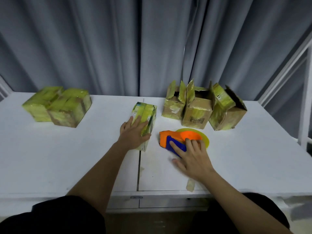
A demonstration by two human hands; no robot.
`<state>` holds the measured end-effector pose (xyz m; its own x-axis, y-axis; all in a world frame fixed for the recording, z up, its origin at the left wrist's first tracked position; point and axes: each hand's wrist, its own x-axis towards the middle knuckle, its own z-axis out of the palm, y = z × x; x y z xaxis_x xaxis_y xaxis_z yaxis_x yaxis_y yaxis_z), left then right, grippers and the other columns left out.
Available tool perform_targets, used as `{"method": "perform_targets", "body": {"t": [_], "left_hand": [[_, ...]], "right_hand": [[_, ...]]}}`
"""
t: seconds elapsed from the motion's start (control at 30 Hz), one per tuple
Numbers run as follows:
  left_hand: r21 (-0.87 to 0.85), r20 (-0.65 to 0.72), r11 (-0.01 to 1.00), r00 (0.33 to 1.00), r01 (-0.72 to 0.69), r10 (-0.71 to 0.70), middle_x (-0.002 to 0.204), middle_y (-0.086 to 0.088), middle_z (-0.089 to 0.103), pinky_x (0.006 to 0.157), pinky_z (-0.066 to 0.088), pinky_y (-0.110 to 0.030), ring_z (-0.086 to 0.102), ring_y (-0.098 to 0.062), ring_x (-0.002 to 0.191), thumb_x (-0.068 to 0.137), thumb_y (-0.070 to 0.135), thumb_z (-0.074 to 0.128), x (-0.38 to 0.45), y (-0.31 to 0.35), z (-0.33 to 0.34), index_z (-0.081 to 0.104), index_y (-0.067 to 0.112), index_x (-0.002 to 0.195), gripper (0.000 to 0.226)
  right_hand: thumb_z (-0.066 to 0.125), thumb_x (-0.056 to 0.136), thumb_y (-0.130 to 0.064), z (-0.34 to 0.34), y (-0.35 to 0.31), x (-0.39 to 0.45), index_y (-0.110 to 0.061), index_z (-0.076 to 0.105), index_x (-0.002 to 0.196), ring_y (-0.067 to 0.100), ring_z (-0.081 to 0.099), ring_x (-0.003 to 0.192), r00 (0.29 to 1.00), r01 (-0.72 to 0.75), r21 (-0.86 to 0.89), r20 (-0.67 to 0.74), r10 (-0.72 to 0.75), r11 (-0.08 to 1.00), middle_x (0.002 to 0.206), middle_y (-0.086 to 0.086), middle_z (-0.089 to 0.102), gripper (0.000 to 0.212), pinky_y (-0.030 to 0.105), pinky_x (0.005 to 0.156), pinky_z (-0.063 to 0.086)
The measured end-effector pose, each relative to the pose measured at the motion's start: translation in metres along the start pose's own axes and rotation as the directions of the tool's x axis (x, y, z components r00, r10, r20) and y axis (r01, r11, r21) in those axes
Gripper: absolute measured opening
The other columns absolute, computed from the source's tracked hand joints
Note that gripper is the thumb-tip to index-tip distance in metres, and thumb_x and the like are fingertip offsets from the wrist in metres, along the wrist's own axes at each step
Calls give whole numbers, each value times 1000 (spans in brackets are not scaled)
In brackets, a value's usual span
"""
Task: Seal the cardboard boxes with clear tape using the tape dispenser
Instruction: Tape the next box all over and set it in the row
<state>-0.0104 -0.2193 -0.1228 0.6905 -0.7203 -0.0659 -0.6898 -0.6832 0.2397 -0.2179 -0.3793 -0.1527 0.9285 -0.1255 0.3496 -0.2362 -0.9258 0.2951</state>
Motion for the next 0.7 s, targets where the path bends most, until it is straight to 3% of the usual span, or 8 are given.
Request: {"method": "perform_targets", "body": {"t": [0.1, 0.17, 0.27, 0.3, 0.37, 0.47, 0.57, 0.7], "left_hand": [[-7, 47, 998, 997, 63, -63, 161, 3, -3, 115, 1, -45, -8, -25, 147, 92, 66, 29, -2, 6, -4, 15, 39, 149, 65], [-30, 125, 994, 987, 107, -103, 161, 4, -5, 116, 0, -48, -12, -24, 147, 86, 74, 8, -5, 10, -8, 13, 40, 150, 73], [-129, 180, 977, 973, 170, -146, 160, 8, -4, 113, 2, -47, -11, -20, 146, 95, 61, 5, -18, 15, -14, 16, 43, 149, 58], [-164, 158, 971, 977, 172, -146, 160, 9, -1, 112, 4, -46, -8, -19, 146, 98, 56, 9, -24, 15, -17, 19, 44, 147, 52], [-188, 96, 974, 989, 127, -110, 160, 10, 5, 110, 7, -44, -2, -19, 145, 100, 52, 15, -35, 9, -17, 27, 44, 145, 47], [-242, -30, 968, 997, 61, -70, 158, 10, 15, 109, 15, -42, 7, -19, 142, 100, 48, 28, -44, -4, -5, 38, 39, 142, 43], [-378, -192, 926, 976, 22, -101, 154, 13, 26, 111, 22, -42, 13, -16, 141, 99, 47, 37, -49, -8, 11, 46, 30, 138, 44], [-707, -146, 707, 983, -23, -115, 149, -4, 36, 113, 26, -47, 24, -25, 141, 92, 42, 43, -53, -23, 17, 43, 39, 134, 42]], "right_hand": [[41, 90, -41, 2, -11, -10, -29, 51, 138, 34, 50, 85, 999, -22, 49, 38, 20, 999, 100, 20, 56, 51, 52, 85, 42], [43, 87, -38, -4, -13, -4, -28, 53, 136, 35, 51, 85, 998, -55, 128, -11, 57, 990, 104, 19, 57, 51, 50, 83, 45], [42, 89, -22, -24, -26, 17, -17, 59, 130, 32, 56, 91, 993, 1, 450, -106, 52, 893, 108, 13, 61, 45, 39, 75, 48], [43, 91, -15, -30, -34, 26, -15, 60, 129, 27, 57, 95, 995, -12, 612, -73, 71, 791, 108, 8, 63, 42, 35, 76, 48], [48, 96, -6, -38, -52, 43, -13, 62, 127, 9, 59, 96, 981, -157, 878, 85, 176, 452, 106, 0, 66, 35, 21, 82, 48], [59, 94, -10, -38, -79, 67, -10, 70, 112, -6, 61, 83, 880, -323, 946, 288, 378, 30, 93, -8, 67, 21, 9, 76, 45], [69, 86, -5, -33, -101, 83, -6, 66, 94, 2, 57, 71, 784, -354, 913, 408, 469, -203, 79, 0, 63, 9, 9, 66, 45], [68, 85, 1, -23, -112, 88, -11, 55, 83, 4, 49, 64, 693, -341, 884, 467, 550, -321, 72, 3, 50, 18, 11, 62, 43]]}}
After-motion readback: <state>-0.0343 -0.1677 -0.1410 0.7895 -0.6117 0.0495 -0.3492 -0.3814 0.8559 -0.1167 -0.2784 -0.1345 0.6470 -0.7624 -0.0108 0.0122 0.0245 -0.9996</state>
